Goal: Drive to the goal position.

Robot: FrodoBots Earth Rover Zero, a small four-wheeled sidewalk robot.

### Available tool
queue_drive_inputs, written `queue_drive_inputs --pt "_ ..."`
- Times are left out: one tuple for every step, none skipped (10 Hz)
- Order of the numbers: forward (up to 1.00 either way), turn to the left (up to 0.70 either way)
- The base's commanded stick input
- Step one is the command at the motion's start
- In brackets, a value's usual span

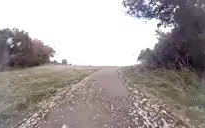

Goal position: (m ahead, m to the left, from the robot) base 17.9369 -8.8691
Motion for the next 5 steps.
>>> queue_drive_inputs --pt "1.0 0.0" --pt "1.0 0.0" --pt "1.0 0.0" --pt "1.0 0.0" --pt "1.0 0.0"
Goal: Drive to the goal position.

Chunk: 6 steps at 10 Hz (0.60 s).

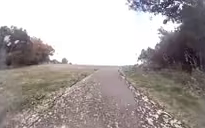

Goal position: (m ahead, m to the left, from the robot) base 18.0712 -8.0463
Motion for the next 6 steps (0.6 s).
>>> queue_drive_inputs --pt "1.0 0.0" --pt "1.0 0.0" --pt "1.0 0.0" --pt "1.0 0.0" --pt "1.0 0.0" --pt "1.0 0.0"
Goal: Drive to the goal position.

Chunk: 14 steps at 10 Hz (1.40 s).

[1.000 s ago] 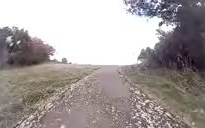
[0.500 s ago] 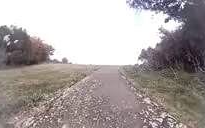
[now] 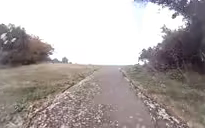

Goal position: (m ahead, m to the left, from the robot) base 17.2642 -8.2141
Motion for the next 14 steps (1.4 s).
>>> queue_drive_inputs --pt "1.0 0.0" --pt "1.0 0.0" --pt "1.0 0.0" --pt "1.0 0.0" --pt "1.0 0.0" --pt "1.0 0.0" --pt "1.0 -0.02" --pt "1.0 -0.2" --pt "1.0 -0.24" --pt "1.0 -0.06" --pt "1.0 -0.02" --pt "1.0 0.0" --pt "1.0 0.0" --pt "1.0 0.0"
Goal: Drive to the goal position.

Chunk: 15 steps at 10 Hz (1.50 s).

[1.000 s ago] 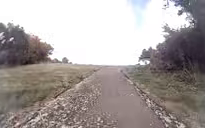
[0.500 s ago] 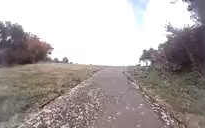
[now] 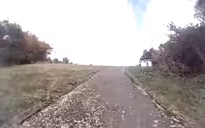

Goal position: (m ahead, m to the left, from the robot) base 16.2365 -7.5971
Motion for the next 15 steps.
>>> queue_drive_inputs --pt "1.0 0.0" --pt "1.0 0.0" --pt "1.0 0.0" --pt "1.0 0.0" --pt "1.0 0.0" --pt "1.0 0.0" --pt "1.0 0.0" --pt "1.0 0.0" --pt "1.0 0.0" --pt "1.0 0.0" --pt "1.0 0.0" --pt "1.0 -0.16" --pt "1.0 -0.4" --pt "1.0 -0.4" --pt "1.0 -0.34"
